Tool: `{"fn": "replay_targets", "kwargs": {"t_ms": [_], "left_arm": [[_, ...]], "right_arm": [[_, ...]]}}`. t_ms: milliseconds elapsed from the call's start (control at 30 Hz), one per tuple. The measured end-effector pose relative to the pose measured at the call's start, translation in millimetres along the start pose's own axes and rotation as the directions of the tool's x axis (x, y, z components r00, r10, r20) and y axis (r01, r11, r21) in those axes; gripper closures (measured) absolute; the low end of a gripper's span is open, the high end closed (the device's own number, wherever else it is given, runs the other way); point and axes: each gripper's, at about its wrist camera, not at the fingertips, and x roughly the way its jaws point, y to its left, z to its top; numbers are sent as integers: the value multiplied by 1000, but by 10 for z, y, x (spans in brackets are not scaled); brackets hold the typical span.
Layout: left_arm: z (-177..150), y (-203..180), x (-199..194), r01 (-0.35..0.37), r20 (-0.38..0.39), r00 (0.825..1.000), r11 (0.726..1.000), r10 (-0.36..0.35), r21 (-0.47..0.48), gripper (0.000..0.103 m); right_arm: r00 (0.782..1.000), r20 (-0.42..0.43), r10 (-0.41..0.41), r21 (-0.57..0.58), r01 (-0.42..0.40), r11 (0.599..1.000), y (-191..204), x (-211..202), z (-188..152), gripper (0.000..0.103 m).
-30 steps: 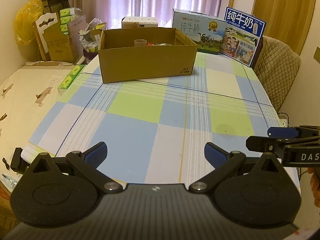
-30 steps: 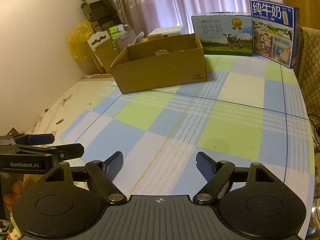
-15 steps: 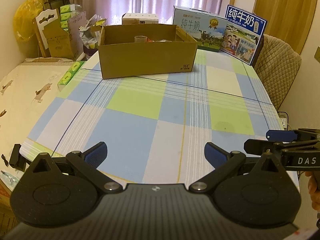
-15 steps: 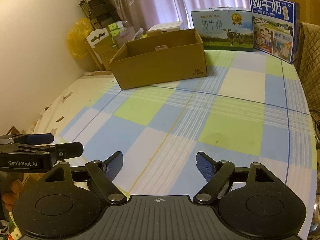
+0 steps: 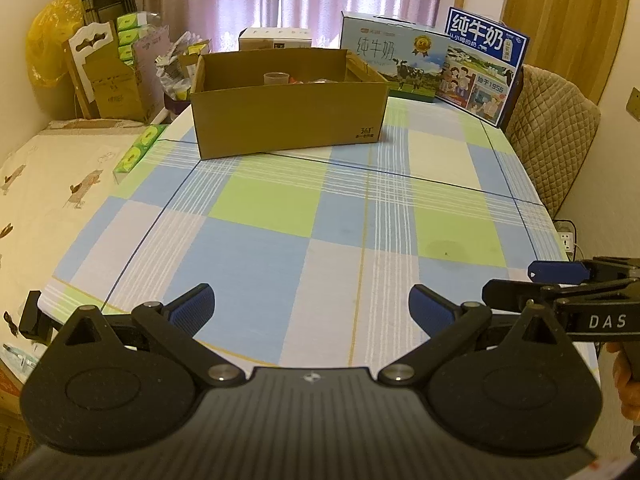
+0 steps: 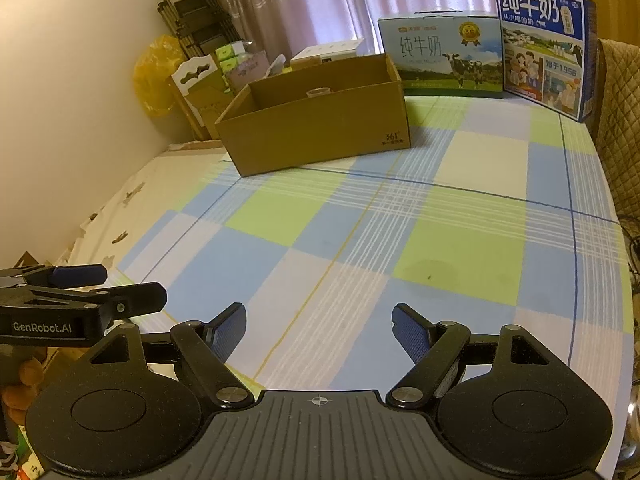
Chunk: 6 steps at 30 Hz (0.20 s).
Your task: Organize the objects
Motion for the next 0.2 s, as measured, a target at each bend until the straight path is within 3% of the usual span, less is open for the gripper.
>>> {"fn": "replay_targets", "kwargs": {"t_ms": [200], "left_arm": [[-19, -58, -10, -6, 9, 1000, 1000, 6, -5, 1]], "right_arm": [[1000, 1, 0, 1, 0, 1000, -20, -6, 5, 26]]}}
